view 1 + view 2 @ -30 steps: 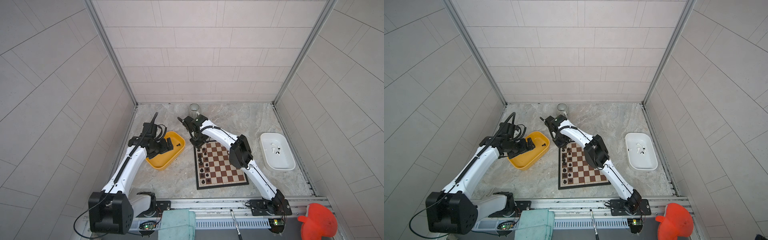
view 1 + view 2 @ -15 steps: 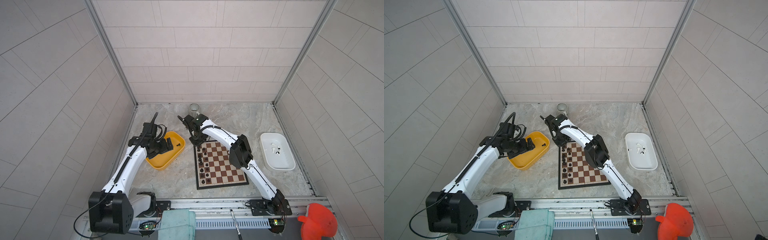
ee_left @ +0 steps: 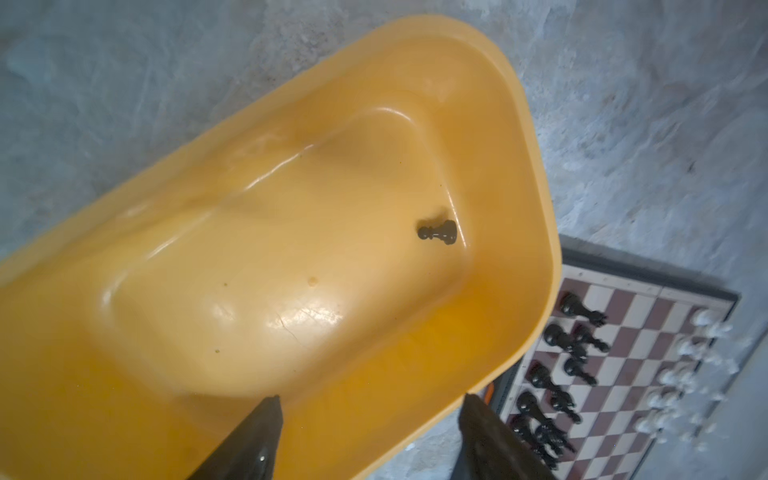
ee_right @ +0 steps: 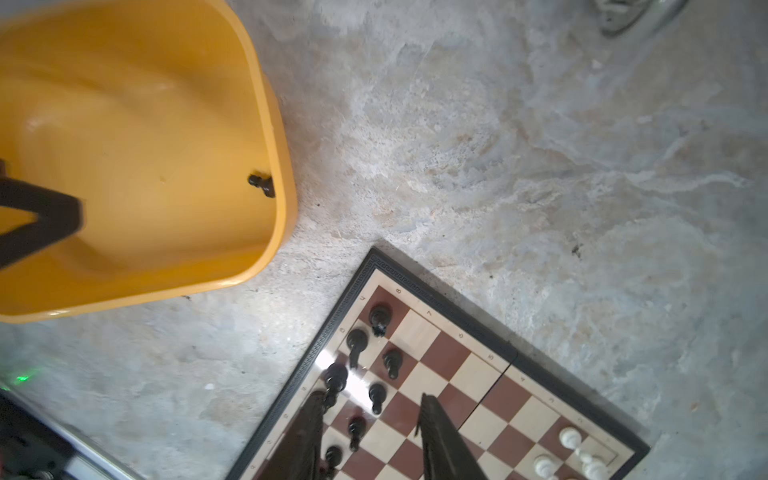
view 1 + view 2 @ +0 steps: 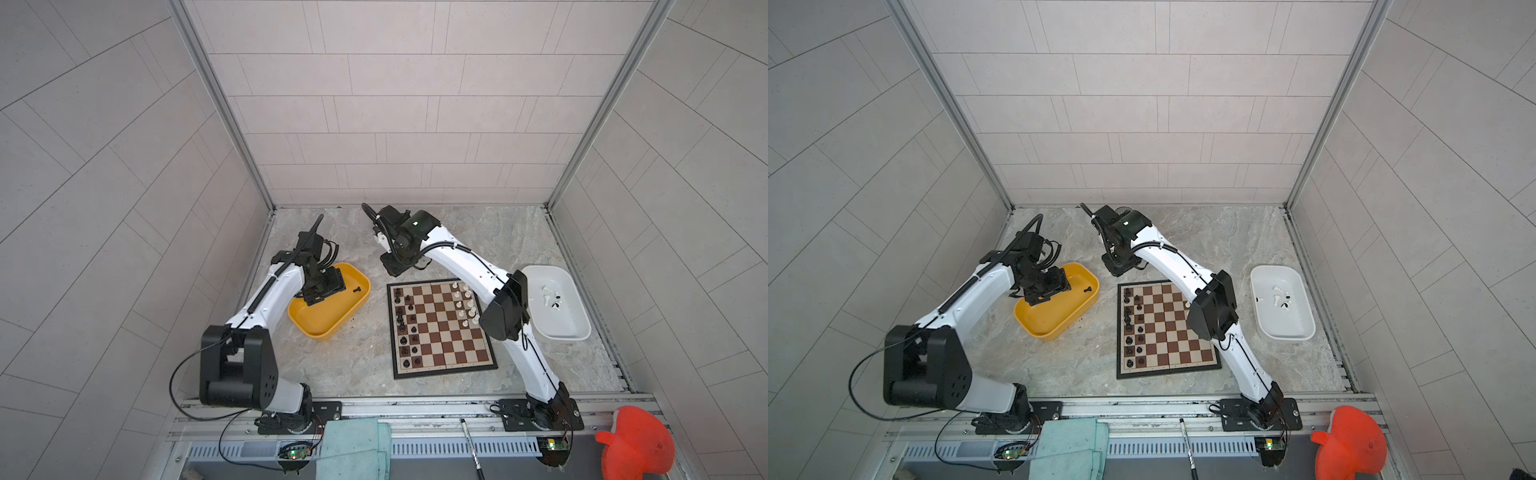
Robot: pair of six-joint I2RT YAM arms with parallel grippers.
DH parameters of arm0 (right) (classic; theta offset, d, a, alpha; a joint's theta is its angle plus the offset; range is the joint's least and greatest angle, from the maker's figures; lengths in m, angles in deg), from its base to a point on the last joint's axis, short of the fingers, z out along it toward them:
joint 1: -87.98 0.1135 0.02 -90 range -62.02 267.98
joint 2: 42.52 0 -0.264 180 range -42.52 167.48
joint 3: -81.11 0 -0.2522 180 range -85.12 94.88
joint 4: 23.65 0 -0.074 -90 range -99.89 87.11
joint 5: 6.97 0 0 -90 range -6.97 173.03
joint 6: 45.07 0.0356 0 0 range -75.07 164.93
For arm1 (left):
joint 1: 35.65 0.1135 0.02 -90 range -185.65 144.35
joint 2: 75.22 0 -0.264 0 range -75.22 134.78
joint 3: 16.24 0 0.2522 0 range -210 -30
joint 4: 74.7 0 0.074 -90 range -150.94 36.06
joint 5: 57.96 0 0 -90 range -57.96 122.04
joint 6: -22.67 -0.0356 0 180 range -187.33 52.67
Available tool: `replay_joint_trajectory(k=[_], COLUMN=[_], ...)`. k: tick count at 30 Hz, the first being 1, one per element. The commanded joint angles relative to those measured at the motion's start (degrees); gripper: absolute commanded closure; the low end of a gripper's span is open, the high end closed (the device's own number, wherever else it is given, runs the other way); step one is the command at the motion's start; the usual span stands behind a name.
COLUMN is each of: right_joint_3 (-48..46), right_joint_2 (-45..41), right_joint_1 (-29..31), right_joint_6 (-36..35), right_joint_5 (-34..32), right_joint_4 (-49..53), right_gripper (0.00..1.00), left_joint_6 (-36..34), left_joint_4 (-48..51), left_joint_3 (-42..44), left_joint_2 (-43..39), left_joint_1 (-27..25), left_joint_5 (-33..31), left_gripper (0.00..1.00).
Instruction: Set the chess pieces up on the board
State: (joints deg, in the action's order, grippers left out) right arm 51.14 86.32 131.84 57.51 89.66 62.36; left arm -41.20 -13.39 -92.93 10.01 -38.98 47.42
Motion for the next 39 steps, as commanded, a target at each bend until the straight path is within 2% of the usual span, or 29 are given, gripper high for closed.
replay_joint_trajectory(k=[1, 5, 8, 11, 18, 28, 29, 34, 39], right_joint_3=[-5.2, -9.8, -11.2, -9.0, -0.1, 1.4, 1.5, 1.1, -13.5], right_joint_2=[-1.2, -0.9, 0.2, 3.1, 10.7, 12.6, 12.5, 9.3, -2.3], right_joint_1=[2.6, 4.9, 5.5, 5.7, 5.6, 4.5, 4.3, 2.8, 1.5], right_joint_6=[0.1, 1.4, 2.6, 3.0, 3.6, 4.6, 4.6, 6.4, 7.3], right_joint_5=[2.9, 6.2, 6.9, 6.9, 5.4, 7.8, 8.5, 8.4, 9.9], right_joint_4=[-1.7, -5.4, -8.0, -8.5, -6.4, -10.7, -11.4, -10.4, -16.2], right_gripper=[0.69, 0.8, 0.83, 0.85, 0.87, 0.86, 0.86, 0.86, 0.79], left_joint_6=[-1.5, -3.3, -3.9, -4.3, -4.0, 2.9, 3.7, 3.8, -2.3], left_joint_4=[6.5, 9.7, 9.5, 9.9, 9.2, 1.4, 1.1, 2.0, 3.9], left_joint_3=[-1.4, 1.4, 5.3, 5.7, 4.9, 4.2, 3.6, -0.4, -7.0], left_joint_2=[1.2, 0.6, 0.0, 0.7, 3.7, 6.0, 6.0, 5.3, 11.0], left_joint_1=[1.5, 1.5, 1.1, 0.1, -3.6, -6.6, -6.6, -6.6, -6.7], left_joint_5=[-3.9, -2.7, 0.5, 1.9, 4.2, 10.1, 9.8, -0.1, -6.6], left_gripper=[0.33, 0.4, 0.41, 0.41, 0.41, 0.4, 0.39, 0.34, 0.35])
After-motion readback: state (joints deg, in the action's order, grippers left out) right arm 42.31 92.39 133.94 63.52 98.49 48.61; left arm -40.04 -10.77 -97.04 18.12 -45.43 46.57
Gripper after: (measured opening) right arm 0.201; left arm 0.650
